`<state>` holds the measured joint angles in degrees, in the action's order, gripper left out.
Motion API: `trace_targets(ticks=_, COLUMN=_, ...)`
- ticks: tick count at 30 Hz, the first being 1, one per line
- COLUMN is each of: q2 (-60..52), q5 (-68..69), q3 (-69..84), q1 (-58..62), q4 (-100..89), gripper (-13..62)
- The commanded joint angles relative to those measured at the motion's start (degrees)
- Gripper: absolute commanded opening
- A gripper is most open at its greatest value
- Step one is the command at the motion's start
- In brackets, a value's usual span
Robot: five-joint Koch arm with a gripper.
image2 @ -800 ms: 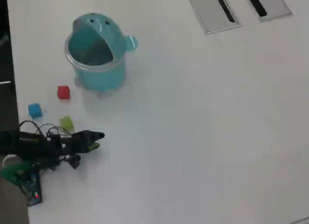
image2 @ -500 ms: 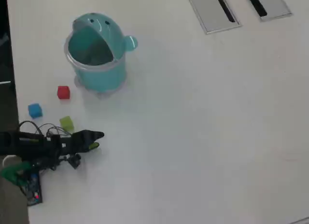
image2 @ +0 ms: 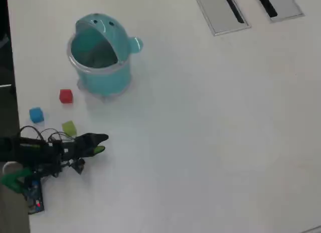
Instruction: Grasp RGB lego blocks and put them in the bin one by one.
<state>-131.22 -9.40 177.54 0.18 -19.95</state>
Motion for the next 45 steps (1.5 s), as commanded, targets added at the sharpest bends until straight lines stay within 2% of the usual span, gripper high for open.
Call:
trace_targets(ticks=1, q2=-3.78, q5=-2.2, q3=4.13, q1=0.09, q4=-5.01, gripper=34.4)
trace_targets(ticks=16, q2=-3.87, q5=-12.13, q3=2.02, q1=-0.26, q4=-18.63, gripper=32.8)
trace_targets(ticks=27, q2=-3.87, q5=-13.1, q3=-7.91, q1=0.18, q4=-17.58, gripper=32.8)
trace_targets(ticks=35, q2=-4.22, q5=-16.0, q3=-17.14, q1=-0.44, q4=-11.07, gripper=32.9)
trace_targets(ticks=40, q2=-4.22, q5=-28.74, q3=-22.15, q1=-6.77, q4=-8.61, gripper=33.0)
trace_targets(ticks=45, q2=-4.31, q5=-38.14, q3=-37.79, q1=-16.61, q4=10.37, gripper=34.2)
